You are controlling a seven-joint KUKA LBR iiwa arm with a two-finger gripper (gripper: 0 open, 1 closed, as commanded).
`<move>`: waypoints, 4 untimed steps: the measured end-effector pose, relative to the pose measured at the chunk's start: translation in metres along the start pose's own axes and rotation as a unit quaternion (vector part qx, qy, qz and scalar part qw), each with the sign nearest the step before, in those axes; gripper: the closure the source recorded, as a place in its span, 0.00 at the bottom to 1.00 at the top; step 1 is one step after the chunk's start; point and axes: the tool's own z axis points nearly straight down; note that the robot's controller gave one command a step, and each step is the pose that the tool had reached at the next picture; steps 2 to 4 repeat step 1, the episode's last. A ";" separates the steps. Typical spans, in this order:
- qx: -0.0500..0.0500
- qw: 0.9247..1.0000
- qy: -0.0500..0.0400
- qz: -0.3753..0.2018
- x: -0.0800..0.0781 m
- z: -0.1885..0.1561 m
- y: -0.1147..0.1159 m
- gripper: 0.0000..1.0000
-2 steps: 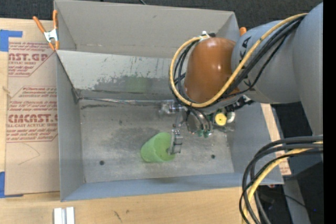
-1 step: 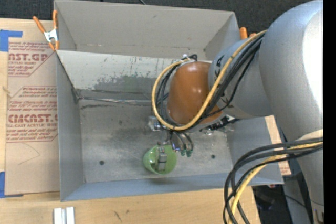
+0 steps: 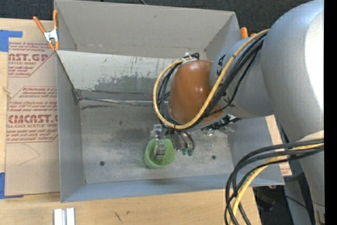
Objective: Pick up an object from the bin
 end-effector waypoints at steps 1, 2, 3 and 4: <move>0.001 1.000 -0.004 -0.004 -0.006 -0.127 0.006 1.00; 0.001 1.000 -0.004 -0.004 -0.006 -0.127 0.006 1.00; 0.001 1.000 -0.004 -0.004 -0.006 -0.127 0.006 1.00; 0.001 1.000 -0.004 -0.004 -0.006 -0.127 0.006 1.00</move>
Offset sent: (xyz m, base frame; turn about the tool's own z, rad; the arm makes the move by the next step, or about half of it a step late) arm 0.0040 0.0051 0.1230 -0.0081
